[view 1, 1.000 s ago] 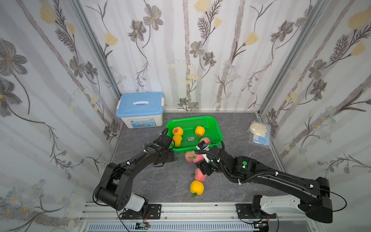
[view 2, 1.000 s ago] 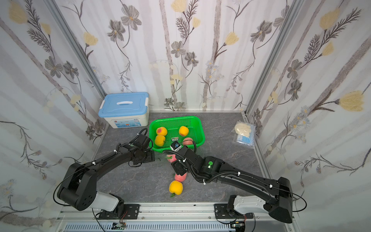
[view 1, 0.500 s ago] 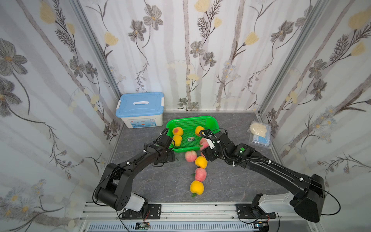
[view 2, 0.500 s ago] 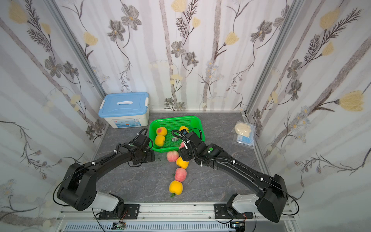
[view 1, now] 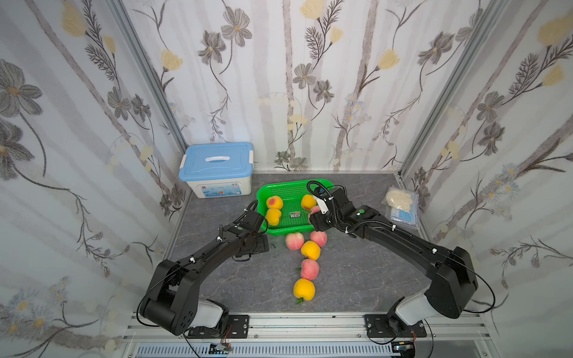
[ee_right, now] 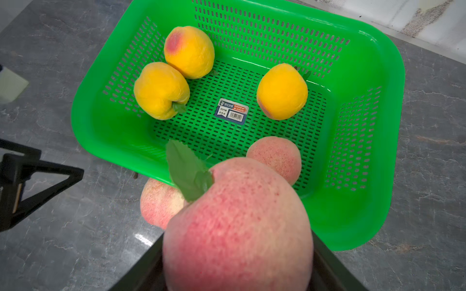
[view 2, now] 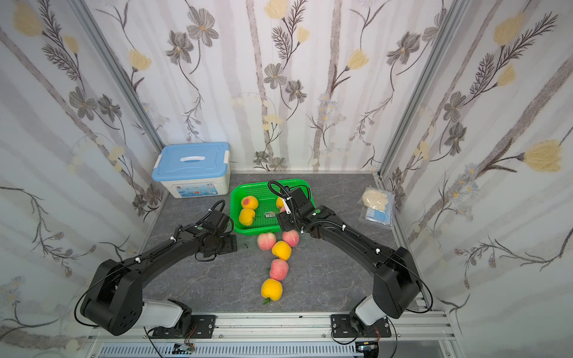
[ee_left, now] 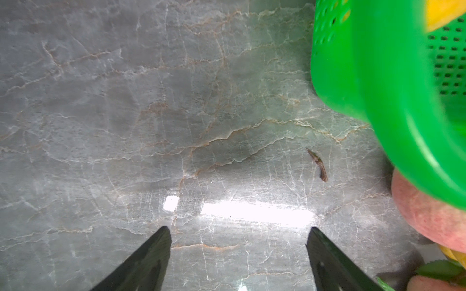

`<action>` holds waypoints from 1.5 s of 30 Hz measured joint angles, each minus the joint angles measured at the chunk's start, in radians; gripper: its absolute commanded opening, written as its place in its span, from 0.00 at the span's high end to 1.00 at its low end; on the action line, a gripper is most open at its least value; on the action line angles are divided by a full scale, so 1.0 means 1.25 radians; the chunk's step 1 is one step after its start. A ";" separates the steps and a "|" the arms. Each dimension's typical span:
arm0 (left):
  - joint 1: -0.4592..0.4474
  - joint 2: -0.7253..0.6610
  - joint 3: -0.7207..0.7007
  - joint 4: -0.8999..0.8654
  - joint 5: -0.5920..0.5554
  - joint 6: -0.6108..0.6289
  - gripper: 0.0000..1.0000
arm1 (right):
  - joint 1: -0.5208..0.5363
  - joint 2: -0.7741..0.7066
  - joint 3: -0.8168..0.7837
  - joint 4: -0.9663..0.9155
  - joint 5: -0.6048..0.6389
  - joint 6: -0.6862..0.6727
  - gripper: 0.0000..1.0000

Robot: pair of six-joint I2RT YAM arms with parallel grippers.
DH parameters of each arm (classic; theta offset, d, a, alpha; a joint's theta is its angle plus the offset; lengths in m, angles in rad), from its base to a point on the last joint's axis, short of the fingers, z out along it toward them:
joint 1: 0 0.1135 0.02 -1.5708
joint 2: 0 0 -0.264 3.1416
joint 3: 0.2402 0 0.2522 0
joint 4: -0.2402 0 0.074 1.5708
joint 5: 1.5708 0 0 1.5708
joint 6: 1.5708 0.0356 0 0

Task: Put the peaches into the basket
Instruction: Place the peach in the basket.

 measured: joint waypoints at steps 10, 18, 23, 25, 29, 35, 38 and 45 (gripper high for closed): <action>0.000 -0.014 -0.014 0.006 0.005 0.000 0.13 | -0.069 0.152 0.099 0.026 -0.027 -0.002 0.41; 0.000 -0.034 -0.022 0.011 0.012 0.002 0.13 | -0.118 0.236 0.161 0.026 -0.019 -0.020 0.40; 0.000 -0.037 -0.024 0.012 0.012 0.003 0.13 | -0.146 0.279 0.191 0.026 -0.019 -0.030 0.37; 0.000 -0.037 -0.025 0.012 0.012 0.003 0.13 | -0.157 0.293 0.202 0.026 -0.020 -0.030 0.37; 0.000 -0.035 -0.025 0.015 0.013 0.003 0.13 | -0.168 0.322 0.225 0.026 -0.026 -0.031 0.35; 0.000 -0.031 -0.024 0.018 0.018 0.002 0.13 | -0.171 0.373 0.262 0.023 -0.029 -0.042 0.31; 0.000 -0.031 -0.024 0.018 0.018 0.002 0.13 | -0.177 0.387 0.274 0.022 -0.031 -0.042 0.29; 0.000 -0.031 -0.025 0.018 0.018 0.002 0.13 | -0.185 0.401 0.288 0.020 -0.029 -0.042 0.22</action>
